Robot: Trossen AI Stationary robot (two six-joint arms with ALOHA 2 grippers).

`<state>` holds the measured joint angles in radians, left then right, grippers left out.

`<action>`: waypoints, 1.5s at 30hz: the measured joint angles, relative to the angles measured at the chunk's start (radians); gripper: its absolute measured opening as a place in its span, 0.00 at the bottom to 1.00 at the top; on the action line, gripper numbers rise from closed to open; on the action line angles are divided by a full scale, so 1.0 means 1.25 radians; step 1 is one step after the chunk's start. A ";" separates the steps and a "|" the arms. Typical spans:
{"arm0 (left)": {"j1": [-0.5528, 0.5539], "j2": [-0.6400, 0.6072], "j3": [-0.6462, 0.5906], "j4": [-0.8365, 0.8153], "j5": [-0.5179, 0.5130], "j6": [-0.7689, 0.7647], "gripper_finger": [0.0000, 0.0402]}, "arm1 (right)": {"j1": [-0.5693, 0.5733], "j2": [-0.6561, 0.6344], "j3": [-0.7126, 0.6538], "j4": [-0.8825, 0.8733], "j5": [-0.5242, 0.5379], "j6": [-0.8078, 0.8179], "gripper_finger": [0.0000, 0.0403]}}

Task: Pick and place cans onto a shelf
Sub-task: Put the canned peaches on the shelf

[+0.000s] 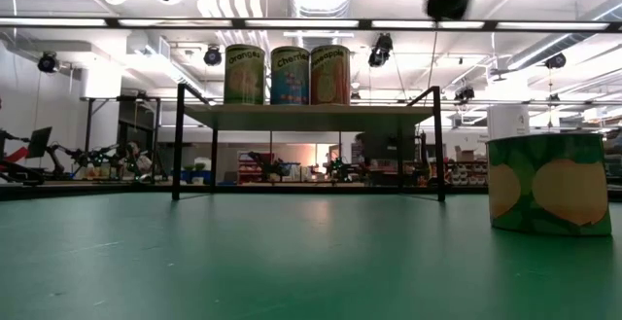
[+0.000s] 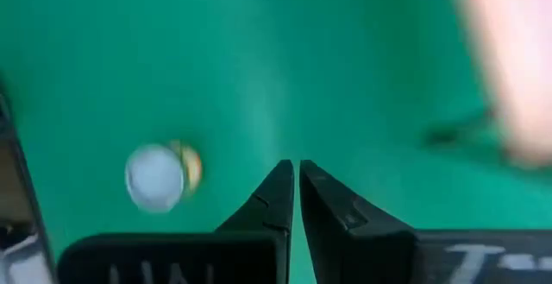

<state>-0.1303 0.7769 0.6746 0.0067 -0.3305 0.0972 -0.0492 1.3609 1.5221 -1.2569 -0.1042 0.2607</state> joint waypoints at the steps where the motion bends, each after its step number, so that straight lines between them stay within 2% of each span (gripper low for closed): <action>1: 0.000 0.000 0.000 0.000 0.000 -0.002 0.00 | 0.014 0.000 -0.027 -0.010 0.001 0.033 0.03; 4: 0.000 0.000 0.000 -0.001 0.000 -0.009 0.00 | 0.055 -0.003 -0.114 -0.011 -0.005 0.117 0.03; 9: 0.000 0.000 0.000 -0.008 0.000 -0.022 0.00 | 0.130 -0.003 -0.205 -0.011 -0.152 0.328 0.03; 12: 0.000 0.000 0.000 -0.007 0.000 -0.022 0.00 | 0.205 -0.003 -0.220 -0.011 -0.187 0.487 0.03; 16: 0.000 0.000 0.000 -0.007 0.000 -0.012 0.00 | 0.327 -0.002 -0.220 0.004 -0.186 0.653 0.03; 20: 0.000 0.001 0.000 -0.007 0.000 -0.002 0.00 | 0.420 0.004 -0.219 0.028 -0.078 0.820 0.03; 24: 0.000 0.001 0.000 -0.006 0.000 0.011 0.00 | 0.480 0.006 -0.219 0.064 -0.068 0.951 0.07; 28: 0.000 0.001 0.000 -0.001 0.000 0.030 0.00 | 0.502 0.006 -0.226 0.067 -0.047 1.025 0.18; 32: 0.000 0.000 0.000 0.001 0.000 0.062 0.00 | 0.504 0.006 -0.233 0.072 -0.005 1.025 0.30; 36: 0.000 0.000 0.000 0.001 0.000 0.081 0.00 | 0.504 0.019 -0.235 0.071 0.001 1.019 0.40; 40: 0.000 0.000 0.000 0.003 0.000 0.083 0.00 | 0.505 0.048 -0.235 0.070 -0.008 1.029 0.44; 45: 0.000 0.000 0.000 0.007 0.000 0.083 0.00 | 0.505 0.089 -0.235 0.070 -0.027 1.052 0.43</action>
<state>-0.1303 0.7773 0.6746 0.0155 -0.3309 0.2012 0.5823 1.4721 1.2289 -1.1690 -0.1381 1.5762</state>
